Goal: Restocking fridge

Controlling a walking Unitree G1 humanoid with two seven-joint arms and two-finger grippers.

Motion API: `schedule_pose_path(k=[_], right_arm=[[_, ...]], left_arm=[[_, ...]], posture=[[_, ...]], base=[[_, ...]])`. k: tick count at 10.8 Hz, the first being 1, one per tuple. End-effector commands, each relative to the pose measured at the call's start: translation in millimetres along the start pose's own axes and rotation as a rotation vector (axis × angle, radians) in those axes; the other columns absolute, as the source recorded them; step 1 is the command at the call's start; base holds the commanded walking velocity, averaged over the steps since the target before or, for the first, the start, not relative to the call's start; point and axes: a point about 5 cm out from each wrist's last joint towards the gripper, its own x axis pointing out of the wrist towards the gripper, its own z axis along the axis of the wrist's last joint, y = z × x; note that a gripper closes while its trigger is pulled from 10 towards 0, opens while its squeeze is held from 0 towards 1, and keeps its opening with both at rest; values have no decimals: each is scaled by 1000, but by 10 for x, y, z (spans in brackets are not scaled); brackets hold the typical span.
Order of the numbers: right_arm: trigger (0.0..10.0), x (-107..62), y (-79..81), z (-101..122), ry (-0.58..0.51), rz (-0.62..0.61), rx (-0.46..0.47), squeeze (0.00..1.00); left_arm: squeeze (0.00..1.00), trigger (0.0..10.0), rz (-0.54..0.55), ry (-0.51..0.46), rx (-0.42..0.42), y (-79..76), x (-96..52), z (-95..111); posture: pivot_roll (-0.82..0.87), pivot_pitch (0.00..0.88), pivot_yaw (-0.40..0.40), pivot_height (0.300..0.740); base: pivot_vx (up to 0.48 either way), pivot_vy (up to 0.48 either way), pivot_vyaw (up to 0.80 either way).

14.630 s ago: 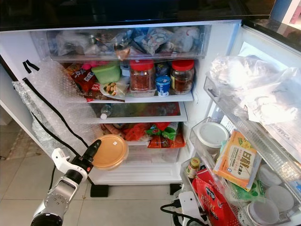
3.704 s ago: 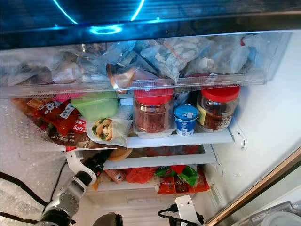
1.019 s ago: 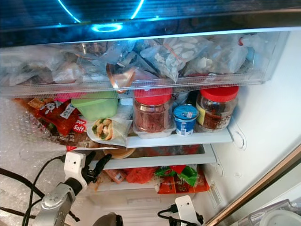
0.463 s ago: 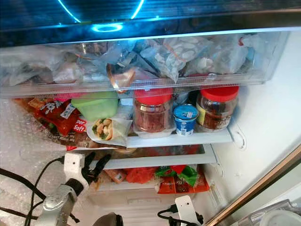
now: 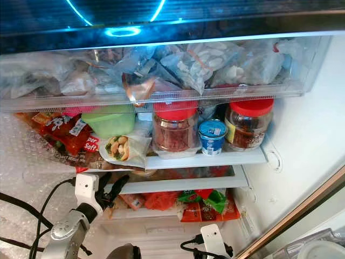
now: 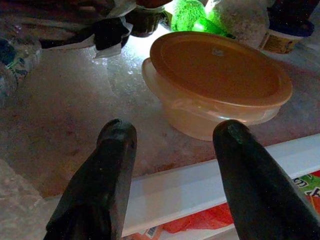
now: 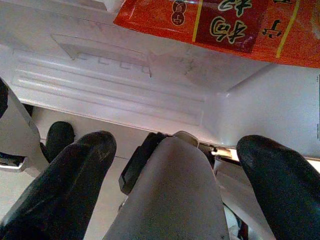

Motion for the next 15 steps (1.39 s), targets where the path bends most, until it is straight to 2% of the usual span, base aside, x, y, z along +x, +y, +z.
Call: schedule_pose_path(k=[1, 3, 15], right_arm=[[10000, -9, 26, -69, 26, 9, -4, 0], [10000, -9, 27, -69, 26, 9, -2, 0], [10000, -8, 26, -62, 24, 10, 1, 0]], left_arm=[[0, 10000, 2, -11, 6, 14, -7, 29], [0, 10000, -3, -13, 9, 5, 14, 38], [0, 10000, 0, -4, 8, 8, 37, 34]], posture=[[8, 0, 43, 660], [7, 0, 45, 660], [10, 0, 44, 660]], base=[[0, 0, 0], [0, 0, 0], [-285, 0, 0]])
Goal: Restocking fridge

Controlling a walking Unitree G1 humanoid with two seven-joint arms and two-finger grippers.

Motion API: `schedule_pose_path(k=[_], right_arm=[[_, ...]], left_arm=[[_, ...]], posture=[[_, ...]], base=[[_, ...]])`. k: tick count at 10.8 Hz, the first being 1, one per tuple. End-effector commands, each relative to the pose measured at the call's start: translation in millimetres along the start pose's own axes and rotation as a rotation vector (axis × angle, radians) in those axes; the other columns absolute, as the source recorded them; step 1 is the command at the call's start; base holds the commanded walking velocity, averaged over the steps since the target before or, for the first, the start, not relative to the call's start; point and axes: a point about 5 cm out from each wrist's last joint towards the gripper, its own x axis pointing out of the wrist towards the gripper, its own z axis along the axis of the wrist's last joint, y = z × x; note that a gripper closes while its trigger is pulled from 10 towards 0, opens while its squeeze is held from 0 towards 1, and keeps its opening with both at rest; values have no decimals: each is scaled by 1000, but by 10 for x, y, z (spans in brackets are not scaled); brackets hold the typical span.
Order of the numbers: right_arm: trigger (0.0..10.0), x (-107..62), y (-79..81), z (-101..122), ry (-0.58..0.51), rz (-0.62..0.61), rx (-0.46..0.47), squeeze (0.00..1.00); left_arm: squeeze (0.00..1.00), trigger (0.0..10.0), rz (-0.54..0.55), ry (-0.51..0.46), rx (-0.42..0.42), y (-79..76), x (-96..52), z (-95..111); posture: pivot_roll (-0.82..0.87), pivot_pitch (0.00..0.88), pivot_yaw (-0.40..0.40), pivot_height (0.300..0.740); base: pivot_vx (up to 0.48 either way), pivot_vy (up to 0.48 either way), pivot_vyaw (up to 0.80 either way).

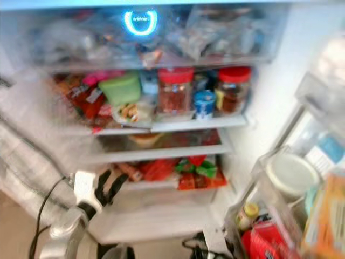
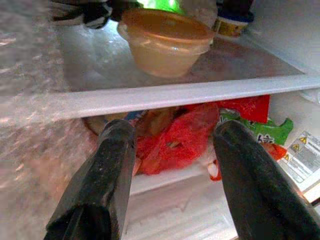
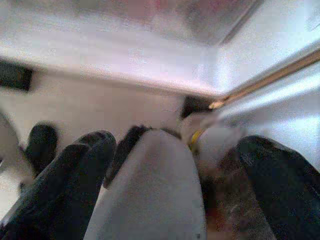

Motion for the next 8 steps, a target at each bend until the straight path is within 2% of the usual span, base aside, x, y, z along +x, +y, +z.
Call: schedule_pose_path(k=[1, 3, 5, 7, 8], right_arm=[[10000, -11, 46, -85, 33, 15, 6, 0], [10000, -10, 47, -84, 33, 17, 7, 0], [10000, -10, 49, -84, 32, 16, 7, 0], [10000, -11, 48, -86, 33, 17, 8, 0], [10000, -10, 50, -85, 33, 18, 5, 0]], left_arm=[[0, 10000, 11, 20, -7, 4, -19, -52], [0, 10000, 72, 41, -8, 72, -37, -88], [0, 10000, 167, 111, -21, 209, -93, -208], [0, 10000, 225, 249, 4, 341, -210, -404], [0, 10000, 248, 370, 22, 413, -299, -562]], posture=[[10, 0, 44, 660], [9, 0, 46, 660], [10, 0, 46, 660], [12, 0, 45, 660], [14, 0, 44, 660]], base=[[-285, 0, 0], [0, 0, 0], [0, 0, 0], [0, 0, 0], [0, 0, 0]])
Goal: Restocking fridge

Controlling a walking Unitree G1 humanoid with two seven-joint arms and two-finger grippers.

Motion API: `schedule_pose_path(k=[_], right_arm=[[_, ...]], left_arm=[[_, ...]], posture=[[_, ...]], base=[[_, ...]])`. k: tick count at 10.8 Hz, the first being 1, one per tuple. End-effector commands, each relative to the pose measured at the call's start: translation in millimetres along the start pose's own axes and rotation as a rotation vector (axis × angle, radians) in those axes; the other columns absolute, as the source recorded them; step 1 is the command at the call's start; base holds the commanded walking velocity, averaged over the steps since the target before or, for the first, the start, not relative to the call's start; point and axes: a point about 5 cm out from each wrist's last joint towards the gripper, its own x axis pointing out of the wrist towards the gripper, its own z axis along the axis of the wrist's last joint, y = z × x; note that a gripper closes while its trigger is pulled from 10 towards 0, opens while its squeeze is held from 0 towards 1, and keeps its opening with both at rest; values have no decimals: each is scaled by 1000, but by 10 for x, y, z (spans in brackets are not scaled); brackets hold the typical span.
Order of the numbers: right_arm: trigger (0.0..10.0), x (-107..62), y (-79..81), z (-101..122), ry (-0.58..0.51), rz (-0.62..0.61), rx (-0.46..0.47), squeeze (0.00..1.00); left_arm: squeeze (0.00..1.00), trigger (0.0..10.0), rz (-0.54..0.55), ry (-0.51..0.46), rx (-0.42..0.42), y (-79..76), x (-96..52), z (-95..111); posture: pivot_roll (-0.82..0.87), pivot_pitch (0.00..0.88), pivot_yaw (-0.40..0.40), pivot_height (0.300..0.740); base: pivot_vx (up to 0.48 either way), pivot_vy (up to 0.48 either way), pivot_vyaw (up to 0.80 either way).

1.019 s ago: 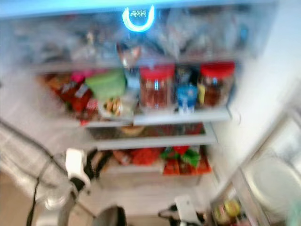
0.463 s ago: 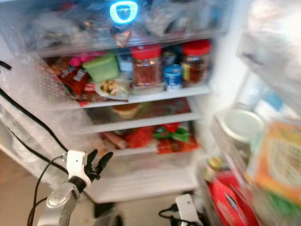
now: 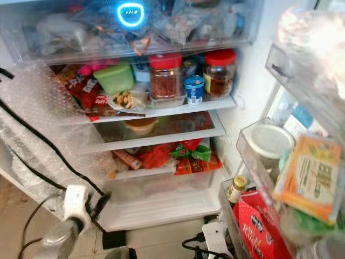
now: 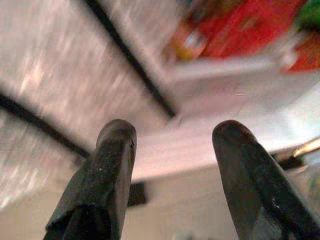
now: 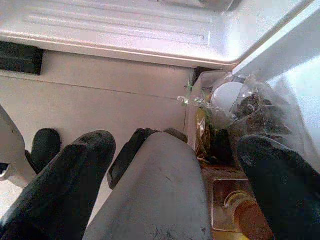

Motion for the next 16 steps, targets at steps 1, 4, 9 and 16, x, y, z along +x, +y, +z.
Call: schedule_pose_path(k=[1, 4, 9, 16], right_arm=[[10000, -12, 60, -96, 38, 19, 6, 0], [10000, -13, 69, -102, 39, 21, 6, 0], [10000, -14, 72, -106, 38, 24, 8, 0], [10000, -10, 72, -81, 27, 28, -1, 0]], left_arm=[[0, 10000, 25, 98, 30, 57, -27, -153], [0, 10000, 128, 334, 57, 180, -196, -575], [0, 10000, 160, 454, 28, 187, -359, -847], [0, 10000, 166, 522, 22, 157, -457, -998]], posture=[[15, 0, 45, 660], [12, 0, 51, 660], [10, 0, 51, 660], [10, 0, 50, 660]], base=[[0, 0, 0], [0, 0, 0], [0, 353, 0], [0, 440, 114]])
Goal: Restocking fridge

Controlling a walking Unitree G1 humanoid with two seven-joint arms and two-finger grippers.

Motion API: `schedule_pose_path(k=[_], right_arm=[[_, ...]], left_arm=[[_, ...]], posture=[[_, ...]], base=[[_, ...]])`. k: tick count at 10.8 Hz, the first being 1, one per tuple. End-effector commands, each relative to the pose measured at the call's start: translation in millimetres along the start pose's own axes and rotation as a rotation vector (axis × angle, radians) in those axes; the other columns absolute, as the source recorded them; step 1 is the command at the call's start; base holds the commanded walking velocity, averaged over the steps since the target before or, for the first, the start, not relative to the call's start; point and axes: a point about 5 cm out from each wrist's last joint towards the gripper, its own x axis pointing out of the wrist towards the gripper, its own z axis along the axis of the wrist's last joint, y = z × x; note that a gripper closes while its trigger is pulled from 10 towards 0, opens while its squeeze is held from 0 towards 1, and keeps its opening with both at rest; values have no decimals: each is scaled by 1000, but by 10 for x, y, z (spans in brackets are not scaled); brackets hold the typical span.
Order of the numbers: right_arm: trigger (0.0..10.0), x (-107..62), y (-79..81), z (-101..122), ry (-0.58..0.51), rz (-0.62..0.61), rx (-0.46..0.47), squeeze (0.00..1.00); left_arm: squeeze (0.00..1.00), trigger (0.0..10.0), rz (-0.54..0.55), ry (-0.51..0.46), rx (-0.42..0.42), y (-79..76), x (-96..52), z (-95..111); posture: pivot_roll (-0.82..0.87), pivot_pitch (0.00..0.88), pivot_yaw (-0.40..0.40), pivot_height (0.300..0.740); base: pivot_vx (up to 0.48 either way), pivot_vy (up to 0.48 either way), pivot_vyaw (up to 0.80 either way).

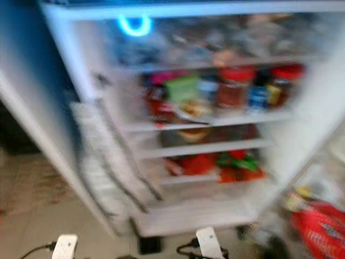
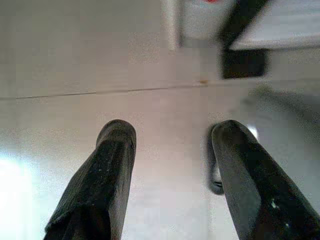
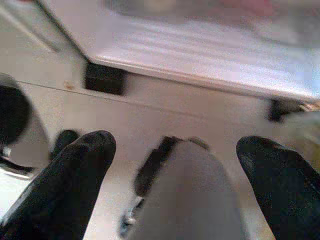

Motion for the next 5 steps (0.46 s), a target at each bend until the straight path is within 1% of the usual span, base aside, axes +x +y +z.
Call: schedule_pose_path(k=[1, 2, 4, 5], right_arm=[[10000, -9, -54, -24, 8, -14, -1, 0], [10000, -9, -55, -35, 17, -14, 17, 0], [10000, -9, -57, -36, 22, -16, 6, 0], [10000, -9, -57, -35, 22, -17, 7, 0]], left_arm=[[0, 10000, -2, 27, -7, -25, -11, -84], [0, 10000, -3, 37, 7, -30, -14, -108], [0, 10000, 0, 56, 0, -30, -21, -150], [0, 10000, -3, 49, 3, -35, -17, -133]], posture=[[11, 0, 48, 660], [12, 0, 47, 660], [11, 0, 47, 660], [12, 0, 47, 660]], base=[[0, 439, 475], [0, 428, 0], [0, 424, 0], [0, 405, 0]])
